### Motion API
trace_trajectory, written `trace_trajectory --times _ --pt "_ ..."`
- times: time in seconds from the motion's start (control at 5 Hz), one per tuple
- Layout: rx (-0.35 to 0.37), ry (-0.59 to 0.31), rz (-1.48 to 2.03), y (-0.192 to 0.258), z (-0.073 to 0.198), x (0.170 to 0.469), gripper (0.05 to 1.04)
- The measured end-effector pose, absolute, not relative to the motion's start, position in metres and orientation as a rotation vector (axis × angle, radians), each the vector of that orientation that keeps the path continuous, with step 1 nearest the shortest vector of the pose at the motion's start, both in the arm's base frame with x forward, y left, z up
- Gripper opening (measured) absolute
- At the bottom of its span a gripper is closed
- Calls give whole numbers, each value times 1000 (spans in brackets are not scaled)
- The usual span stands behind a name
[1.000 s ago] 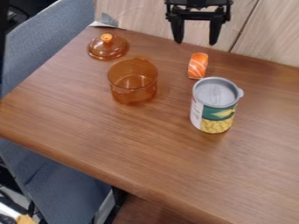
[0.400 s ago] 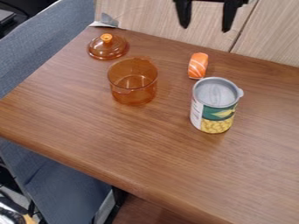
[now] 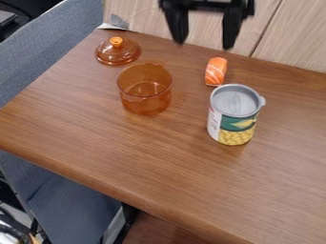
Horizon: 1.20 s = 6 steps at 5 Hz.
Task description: Moved the yellow and green can to the top right of the table
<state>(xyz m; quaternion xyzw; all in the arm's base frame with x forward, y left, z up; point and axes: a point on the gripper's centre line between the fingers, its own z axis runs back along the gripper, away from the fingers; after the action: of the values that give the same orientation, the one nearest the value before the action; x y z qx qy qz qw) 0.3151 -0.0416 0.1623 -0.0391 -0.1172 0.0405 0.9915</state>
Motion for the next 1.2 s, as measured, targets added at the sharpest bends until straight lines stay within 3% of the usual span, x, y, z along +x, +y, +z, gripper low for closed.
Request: trace_trajectory --times 0.6,0.8,1.2 --pt "-158 -130 -110 -64 90 290 1001" --pt "-177 -123 -153 -73 76 293 1001" --pt "-145 -106 -184 -87 52 314 1001"
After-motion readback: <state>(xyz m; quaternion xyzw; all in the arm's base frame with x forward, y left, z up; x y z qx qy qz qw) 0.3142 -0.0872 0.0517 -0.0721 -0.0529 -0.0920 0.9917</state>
